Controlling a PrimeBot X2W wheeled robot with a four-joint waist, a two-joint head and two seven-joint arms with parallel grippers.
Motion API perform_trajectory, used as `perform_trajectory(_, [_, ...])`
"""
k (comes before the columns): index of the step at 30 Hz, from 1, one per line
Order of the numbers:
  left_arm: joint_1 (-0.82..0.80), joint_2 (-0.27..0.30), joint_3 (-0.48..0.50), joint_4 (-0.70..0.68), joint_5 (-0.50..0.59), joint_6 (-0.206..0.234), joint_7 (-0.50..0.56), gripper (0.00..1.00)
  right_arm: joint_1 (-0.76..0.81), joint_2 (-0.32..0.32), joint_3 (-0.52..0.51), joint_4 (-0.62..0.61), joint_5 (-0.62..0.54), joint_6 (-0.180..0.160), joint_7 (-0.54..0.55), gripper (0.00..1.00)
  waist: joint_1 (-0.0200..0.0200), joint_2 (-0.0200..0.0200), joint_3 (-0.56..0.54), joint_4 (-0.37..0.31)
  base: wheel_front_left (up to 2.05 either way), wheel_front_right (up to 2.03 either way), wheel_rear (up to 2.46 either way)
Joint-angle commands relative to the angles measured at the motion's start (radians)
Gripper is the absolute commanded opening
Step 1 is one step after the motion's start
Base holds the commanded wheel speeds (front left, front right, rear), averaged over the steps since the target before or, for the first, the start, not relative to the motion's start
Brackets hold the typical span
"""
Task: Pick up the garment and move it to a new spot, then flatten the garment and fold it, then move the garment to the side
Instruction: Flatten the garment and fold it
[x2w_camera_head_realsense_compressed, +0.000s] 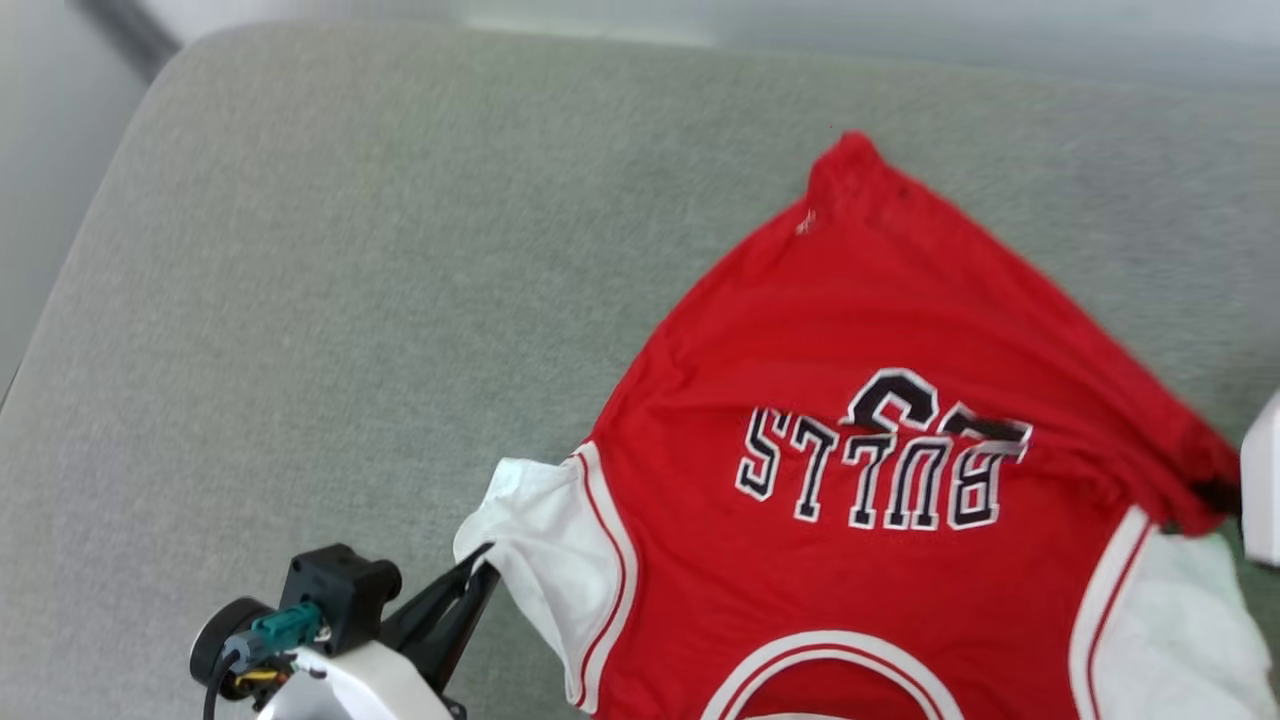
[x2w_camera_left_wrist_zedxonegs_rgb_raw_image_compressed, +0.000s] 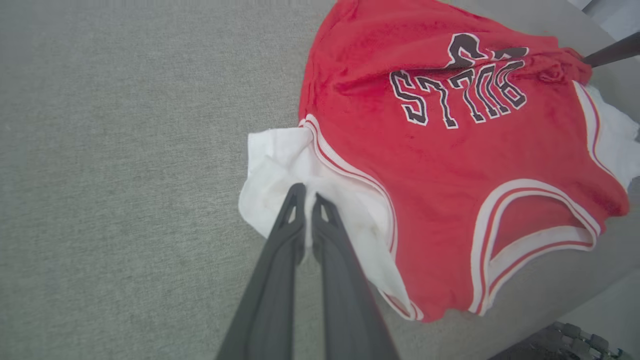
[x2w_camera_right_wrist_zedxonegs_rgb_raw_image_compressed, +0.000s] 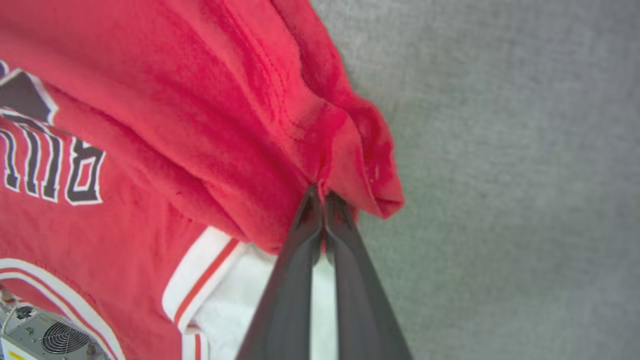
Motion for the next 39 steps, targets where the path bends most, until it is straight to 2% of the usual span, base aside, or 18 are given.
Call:
perform_trajectory(1, [0.022,0.008,0.006,0.007,-0.006,0.007,-0.004,0.00,0.057,0.004,-0.002,-0.024,0.010,0.000,-0.013,0.00,0.0001,-0.0001,-0.082,-0.070,0.00,0.00,0.00])
perform_trajectory(10, [0.084,0.013,0.020,0.027,-0.029,0.035,-0.034,0.00,0.347,0.047,-0.064,-0.191,0.058,0.000,-0.074,0.00,0.0001,-0.0001,-0.163,-0.137,0.00,0.00,0.00])
perform_trajectory(17, [0.111,0.002,0.014,0.041,-0.040,0.036,-0.051,0.00,0.514,0.120,-0.098,-0.251,0.061,0.000,-0.109,0.00,0.0001,-0.0001,-0.196,-0.163,0.00,0.00,0.00])
perform_trajectory(27, [0.097,-0.005,0.004,0.044,-0.037,0.029,-0.052,0.00,0.579,0.133,-0.066,-0.247,0.063,0.000,-0.182,0.00,0.0001,-0.0001,-0.214,-0.166,0.00,0.00,0.00])
perform_trajectory(28, [0.097,-0.006,0.003,0.045,-0.037,0.029,-0.055,0.00,0.570,0.129,-0.067,-0.251,0.070,0.000,-0.190,0.42,0.0001,-0.0001,-0.216,-0.165,0.00,0.00,0.00])
perform_trajectory(29, [0.096,-0.007,0.003,0.045,-0.036,0.029,-0.056,0.00,0.562,0.122,-0.064,-0.256,0.078,0.000,-0.196,1.00,0.0001,-0.0001,-0.217,-0.163,0.00,0.00,0.00])
perform_trajectory(34, [0.093,-0.007,-0.002,0.040,-0.033,0.024,-0.057,0.00,0.514,0.072,-0.058,-0.306,0.115,0.000,-0.181,1.00,0.0001,-0.0001,-0.214,-0.141,0.00,0.00,0.00])
perform_trajectory(39, [0.068,-0.018,-0.011,0.002,-0.015,0.025,-0.060,0.00,0.401,0.043,-0.057,-0.376,0.155,0.000,-0.142,1.00,0.0001,-0.0001,-0.188,-0.099,0.00,0.00,0.00])
